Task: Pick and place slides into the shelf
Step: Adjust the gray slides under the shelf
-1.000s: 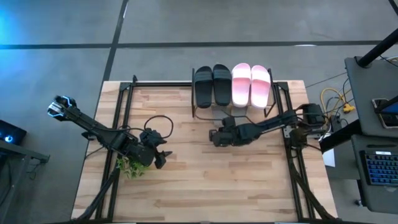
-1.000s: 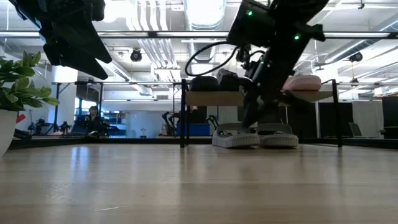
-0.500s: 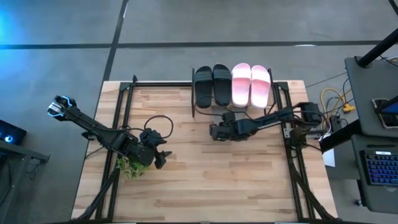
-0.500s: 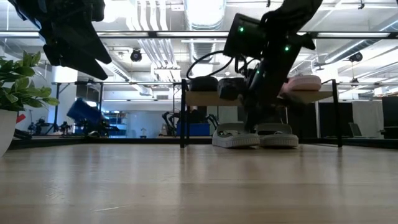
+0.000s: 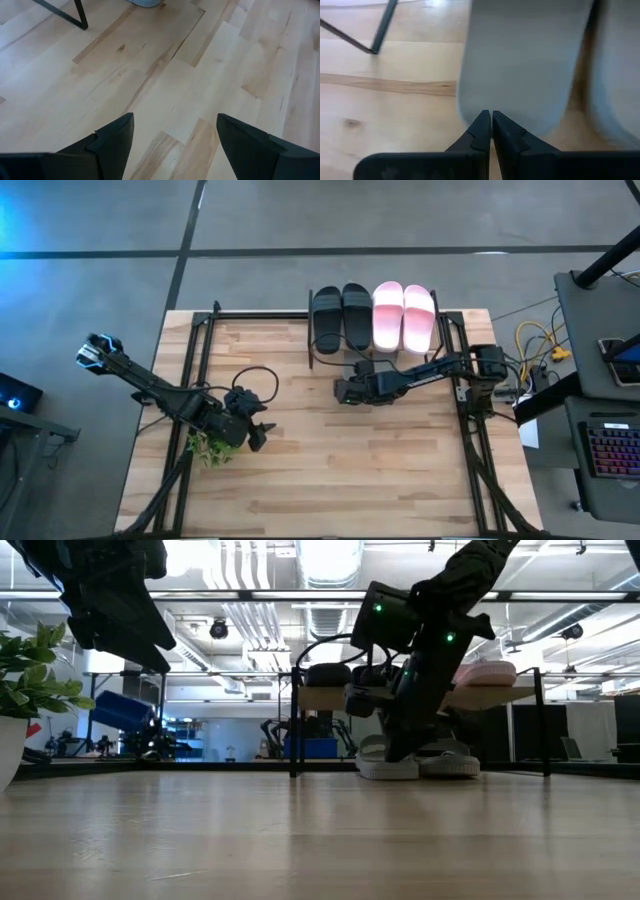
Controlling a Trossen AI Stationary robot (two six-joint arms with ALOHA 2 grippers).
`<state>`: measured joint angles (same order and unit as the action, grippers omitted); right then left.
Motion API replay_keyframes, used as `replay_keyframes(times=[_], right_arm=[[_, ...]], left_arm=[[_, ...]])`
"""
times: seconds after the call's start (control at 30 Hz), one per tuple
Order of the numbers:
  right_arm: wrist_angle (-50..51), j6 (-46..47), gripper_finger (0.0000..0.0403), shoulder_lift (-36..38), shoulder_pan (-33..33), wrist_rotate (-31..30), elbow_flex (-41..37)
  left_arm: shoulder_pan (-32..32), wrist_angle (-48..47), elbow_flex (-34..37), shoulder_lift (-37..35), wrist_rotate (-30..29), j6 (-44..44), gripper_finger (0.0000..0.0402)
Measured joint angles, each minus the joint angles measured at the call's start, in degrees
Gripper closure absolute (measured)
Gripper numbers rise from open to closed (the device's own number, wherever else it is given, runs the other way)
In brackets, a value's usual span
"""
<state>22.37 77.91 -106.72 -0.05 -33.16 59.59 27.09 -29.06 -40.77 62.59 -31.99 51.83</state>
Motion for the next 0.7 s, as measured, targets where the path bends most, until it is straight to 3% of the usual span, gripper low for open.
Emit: replay_keyframes(times=[0.4,0.7], right_arm=[[-0.65,-1.49,0.0390,0.09,-0.03,-0.28,0.35],[5.74,-7.58,0.0390,1.79,2.25,-5.57,7.10]], left_arm=[[0.00,-0.15,0.11,0.00,0.24,-0.17,0.0132],[0.00,-0.12,0.15,0.00,0.30,-0.23,0.0132]])
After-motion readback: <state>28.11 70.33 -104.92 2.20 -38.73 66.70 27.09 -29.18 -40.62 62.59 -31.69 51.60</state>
